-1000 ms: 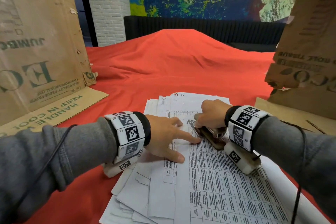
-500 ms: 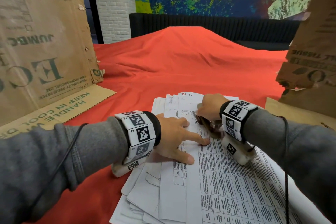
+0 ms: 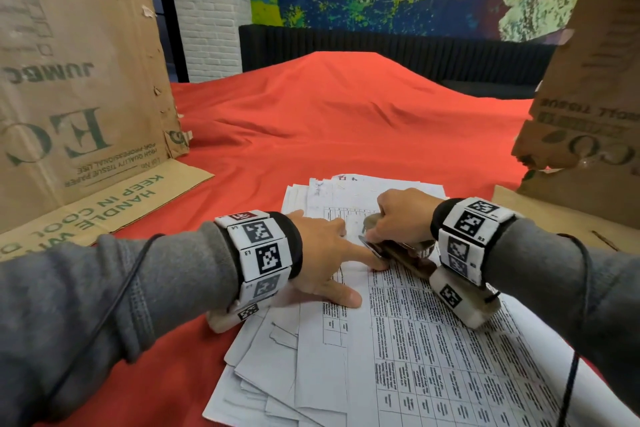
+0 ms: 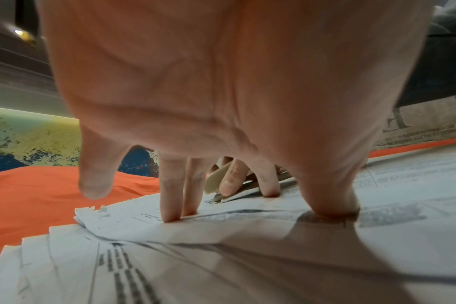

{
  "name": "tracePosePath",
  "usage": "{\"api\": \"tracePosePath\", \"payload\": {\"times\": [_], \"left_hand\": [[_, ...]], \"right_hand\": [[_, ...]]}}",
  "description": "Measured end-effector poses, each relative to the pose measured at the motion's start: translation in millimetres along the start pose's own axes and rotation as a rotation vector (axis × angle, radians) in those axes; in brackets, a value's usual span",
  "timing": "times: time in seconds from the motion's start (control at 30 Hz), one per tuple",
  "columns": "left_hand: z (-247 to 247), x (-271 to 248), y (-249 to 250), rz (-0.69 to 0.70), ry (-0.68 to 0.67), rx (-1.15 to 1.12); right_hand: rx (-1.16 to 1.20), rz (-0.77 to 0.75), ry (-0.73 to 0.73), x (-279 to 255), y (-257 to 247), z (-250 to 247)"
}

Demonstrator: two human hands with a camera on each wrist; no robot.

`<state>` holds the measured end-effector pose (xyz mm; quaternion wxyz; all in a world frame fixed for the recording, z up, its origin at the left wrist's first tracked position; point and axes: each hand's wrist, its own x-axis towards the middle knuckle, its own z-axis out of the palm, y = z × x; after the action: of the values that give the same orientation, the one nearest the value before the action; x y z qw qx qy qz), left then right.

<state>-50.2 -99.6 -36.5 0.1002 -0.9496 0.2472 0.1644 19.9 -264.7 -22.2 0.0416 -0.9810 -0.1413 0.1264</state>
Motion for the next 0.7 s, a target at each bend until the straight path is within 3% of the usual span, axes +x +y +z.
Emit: {"api": "tracePosePath", "payload": {"times": [0.53, 0.7], "left_hand": [[5, 1, -2, 0.033, -0.044, 0.016], [3, 1, 0, 0.027, -0.061, 0.021]], "right_hand": [[-0.06, -0.012, 0.002, 3, -19, 2], [-0.097, -0.059, 0.081, 12, -23, 9]]}}
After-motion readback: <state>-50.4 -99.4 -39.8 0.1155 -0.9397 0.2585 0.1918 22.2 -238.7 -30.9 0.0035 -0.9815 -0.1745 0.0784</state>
